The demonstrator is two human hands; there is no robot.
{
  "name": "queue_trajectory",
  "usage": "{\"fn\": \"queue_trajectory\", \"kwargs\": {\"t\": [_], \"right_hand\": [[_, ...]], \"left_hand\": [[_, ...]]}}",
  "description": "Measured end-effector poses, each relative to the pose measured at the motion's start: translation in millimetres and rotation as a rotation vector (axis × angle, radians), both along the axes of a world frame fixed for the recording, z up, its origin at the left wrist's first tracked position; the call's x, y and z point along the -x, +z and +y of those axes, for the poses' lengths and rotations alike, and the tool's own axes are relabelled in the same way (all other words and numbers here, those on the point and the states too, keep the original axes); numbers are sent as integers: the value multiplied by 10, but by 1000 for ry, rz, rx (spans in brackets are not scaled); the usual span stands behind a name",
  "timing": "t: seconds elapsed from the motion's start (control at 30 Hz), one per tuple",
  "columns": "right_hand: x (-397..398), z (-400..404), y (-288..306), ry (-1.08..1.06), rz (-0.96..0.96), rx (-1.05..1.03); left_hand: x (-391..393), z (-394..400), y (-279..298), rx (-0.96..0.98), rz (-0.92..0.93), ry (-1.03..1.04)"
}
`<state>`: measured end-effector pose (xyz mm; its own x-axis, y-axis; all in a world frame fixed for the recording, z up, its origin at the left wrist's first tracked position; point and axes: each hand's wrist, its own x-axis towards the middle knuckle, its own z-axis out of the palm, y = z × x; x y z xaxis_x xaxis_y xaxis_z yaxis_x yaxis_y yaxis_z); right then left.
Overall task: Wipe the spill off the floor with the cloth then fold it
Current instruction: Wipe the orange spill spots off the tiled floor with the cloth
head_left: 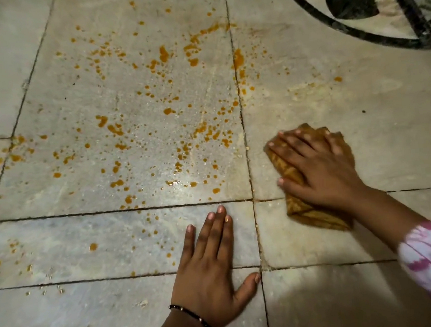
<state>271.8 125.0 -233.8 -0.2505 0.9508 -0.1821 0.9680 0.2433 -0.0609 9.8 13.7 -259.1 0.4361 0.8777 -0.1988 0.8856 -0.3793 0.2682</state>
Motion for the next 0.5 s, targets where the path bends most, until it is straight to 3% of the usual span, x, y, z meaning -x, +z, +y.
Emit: {"fn": "queue_trajectory", "kwargs": {"t": [0.17,0.27,0.37,0.5], "right_hand": [[608,-18,-67,247,-1,7],[395,-424,-52,340,38,15],[-55,-438,-69,240,49,17],[-352,66,-56,-52,44,-12]], "left_hand": [[5,-6,12,-3,-27,11],[1,-9,-2,-16,-50,15],[10,2,-17,-32,-48,20],[6,-5,-5,-11,-43,12]]}}
